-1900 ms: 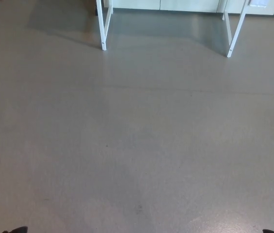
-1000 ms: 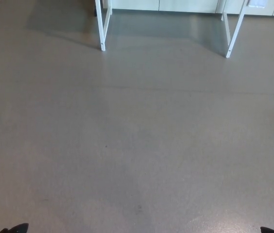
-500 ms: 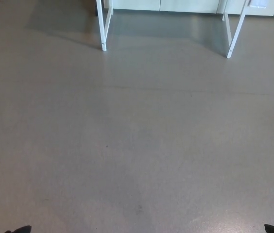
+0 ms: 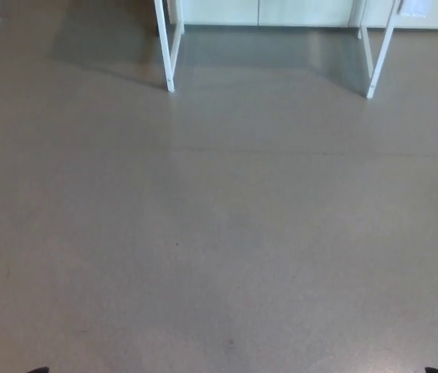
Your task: The robot walks towards a desk on which an eraser is kept on the left hand side and a container is kept on the right hand side. The robot picks up the eraser using its left hand and places it in the container.
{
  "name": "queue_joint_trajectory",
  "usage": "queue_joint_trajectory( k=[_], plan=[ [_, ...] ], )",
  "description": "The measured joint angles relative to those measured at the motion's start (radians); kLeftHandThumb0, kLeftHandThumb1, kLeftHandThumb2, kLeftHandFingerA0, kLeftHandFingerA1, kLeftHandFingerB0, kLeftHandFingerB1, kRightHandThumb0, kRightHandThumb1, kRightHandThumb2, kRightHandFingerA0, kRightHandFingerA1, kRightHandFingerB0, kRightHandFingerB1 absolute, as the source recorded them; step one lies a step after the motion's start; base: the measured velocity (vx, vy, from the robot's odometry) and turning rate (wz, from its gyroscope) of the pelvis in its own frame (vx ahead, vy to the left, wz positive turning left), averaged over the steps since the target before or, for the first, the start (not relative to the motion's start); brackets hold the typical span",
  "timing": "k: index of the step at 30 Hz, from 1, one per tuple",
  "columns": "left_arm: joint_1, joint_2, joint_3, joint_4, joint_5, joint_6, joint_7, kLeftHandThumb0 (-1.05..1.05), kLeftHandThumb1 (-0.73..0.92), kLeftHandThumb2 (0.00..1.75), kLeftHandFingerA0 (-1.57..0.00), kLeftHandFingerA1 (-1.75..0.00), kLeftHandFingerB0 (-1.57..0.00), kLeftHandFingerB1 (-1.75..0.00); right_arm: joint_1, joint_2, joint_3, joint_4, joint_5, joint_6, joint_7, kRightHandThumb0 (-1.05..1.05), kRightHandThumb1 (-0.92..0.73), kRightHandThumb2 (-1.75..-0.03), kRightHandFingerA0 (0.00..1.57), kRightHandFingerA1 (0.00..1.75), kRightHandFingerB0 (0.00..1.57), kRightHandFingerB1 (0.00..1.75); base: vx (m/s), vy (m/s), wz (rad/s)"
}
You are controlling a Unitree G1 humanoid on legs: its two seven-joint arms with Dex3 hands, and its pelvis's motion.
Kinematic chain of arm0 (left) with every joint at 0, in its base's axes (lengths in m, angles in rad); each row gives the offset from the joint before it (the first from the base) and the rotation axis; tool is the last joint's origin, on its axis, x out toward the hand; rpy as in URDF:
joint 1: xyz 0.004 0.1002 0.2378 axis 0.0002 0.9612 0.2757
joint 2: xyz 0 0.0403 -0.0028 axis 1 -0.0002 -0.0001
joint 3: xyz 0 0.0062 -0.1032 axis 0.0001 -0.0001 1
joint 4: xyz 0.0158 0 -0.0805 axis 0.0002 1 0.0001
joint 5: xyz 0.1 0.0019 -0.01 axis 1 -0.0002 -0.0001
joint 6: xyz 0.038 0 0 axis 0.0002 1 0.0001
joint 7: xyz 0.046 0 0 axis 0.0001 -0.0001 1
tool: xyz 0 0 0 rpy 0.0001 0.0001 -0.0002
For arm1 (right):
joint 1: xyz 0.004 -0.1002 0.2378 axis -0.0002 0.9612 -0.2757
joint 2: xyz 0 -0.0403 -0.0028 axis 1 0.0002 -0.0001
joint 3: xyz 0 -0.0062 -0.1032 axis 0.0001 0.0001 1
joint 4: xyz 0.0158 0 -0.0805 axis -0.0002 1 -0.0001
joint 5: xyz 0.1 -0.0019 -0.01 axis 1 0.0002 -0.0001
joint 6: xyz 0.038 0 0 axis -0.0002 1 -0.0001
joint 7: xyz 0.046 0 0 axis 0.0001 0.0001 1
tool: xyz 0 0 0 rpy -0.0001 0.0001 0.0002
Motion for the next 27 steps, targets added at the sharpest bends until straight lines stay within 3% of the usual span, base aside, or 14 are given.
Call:
queue_joint_trajectory(
  k=[1, 10, 14, 15, 18, 21, 22, 24, 25, 26, 27],
  plan=[
    [0.001, -0.002, -0.002, 0.000, 0.000, -0.002, 0.000, -0.31, 0.57, 0.57, -0.31, -0.41, -0.21, -0.31, -0.002, -0.003, -0.001, 0.003, 0.000, -0.001, -0.001, -0.59, -0.74, -0.69, 0.12, 0.73, 0.03, 0.40, -0.03, 0.036, -0.13],
    [0.015, -0.001, -0.007, -0.003, 0.002, -0.005, 0.000, -0.30, 0.57, 0.57, -0.29, -0.43, -0.21, -0.31, -0.011, 0.001, 0.001, 0.017, -0.002, -0.001, -0.003, -0.60, -0.77, -0.68, 0.14, 0.72, 0.05, 0.31, 0.09, 0.218, -0.12],
    [0.011, 0.018, 0.001, -0.015, -0.001, -0.005, 0.002, -0.31, 0.57, 0.57, -0.29, -0.41, -0.20, -0.30, -0.005, 0.004, 0.015, 0.007, -0.008, -0.001, -0.003, -0.61, -0.77, -0.67, 0.14, 0.70, 0.01, 0.40, 0.19, 0.237, 0.03],
    [0.013, 0.017, 0.000, -0.017, -0.001, -0.005, 0.002, -0.31, 0.57, 0.57, -0.29, -0.40, -0.20, -0.30, -0.005, 0.004, 0.015, 0.002, -0.010, -0.001, -0.003, -0.60, -0.79, -0.66, 0.15, 0.69, 0.05, 0.33, 0.16, 0.076, 0.03],
    [0.024, 0.016, -0.002, -0.022, -0.001, -0.005, 0.001, -0.30, 0.57, 0.57, -0.30, -0.41, -0.21, -0.30, -0.003, 0.004, 0.016, -0.010, -0.013, 0.001, -0.003, -0.62, -0.77, -0.68, 0.14, 0.72, 0.04, 0.33, 0.16, -0.003, 0.09],
    [0.033, 0.015, -0.004, -0.024, -0.001, -0.005, 0.002, -0.30, 0.56, 0.57, -0.31, -0.42, -0.22, -0.31, 0.000, 0.002, 0.017, -0.014, -0.016, 0.003, -0.003, -0.60, -0.75, -0.68, 0.12, 0.79, 0.02, 0.44, 0.18, -0.107, 0.10],
    [0.036, 0.013, -0.004, -0.024, -0.001, -0.005, 0.002, -0.32, 0.56, 0.57, -0.31, -0.41, -0.22, -0.31, 0.001, 0.000, 0.017, -0.014, -0.016, 0.003, -0.003, -0.63, -0.56, -1.00, 0.16, 0.64, 0.01, 0.44, 0.18, -0.118, 0.09],
    [0.037, 0.008, -0.004, -0.018, -0.001, -0.005, 0.003, -0.30, 0.57, 0.57, -0.31, -0.41, -0.22, -0.31, 0.002, -0.001, 0.016, -0.012, -0.015, 0.003, -0.002, -0.62, -0.56, -1.00, 0.15, 0.64, 0.01, 0.44, 0.17, -0.174, 0.10],
    [0.038, 0.002, -0.005, -0.013, -0.001, -0.005, 0.004, -0.30, 0.57, 0.57, -0.31, -0.41, -0.22, -0.31, 0.004, -0.003, 0.015, -0.010, -0.015, 0.003, -0.002, -0.59, -0.74, -0.69, 0.13, 0.69, 0.03, 0.37, 0.29, -0.206, -0.05],
    [0.039, -0.001, -0.005, -0.016, -0.001, -0.007, 0.005, -0.30, 0.58, 0.58, -0.31, -0.40, -0.22, -0.31, 0.003, 0.002, 0.018, -0.005, -0.015, 0.007, -0.002, -0.64, -0.57, -1.00, 0.17, 0.66, 0.01, 0.45, 0.21, -0.583, 0.27],
    [0.036, -0.010, -0.010, -0.019, -0.001, -0.008, 0.005, -0.28, 0.58, 0.58, -0.31, -0.41, -0.23, -0.31, 0.002, -0.005, 0.016, -0.007, -0.015, 0.003, -0.001, -0.63, -0.57, -1.00, 0.16, 0.65, 0.01, 0.46, 0.20, -0.522, 0.47]
  ],
)
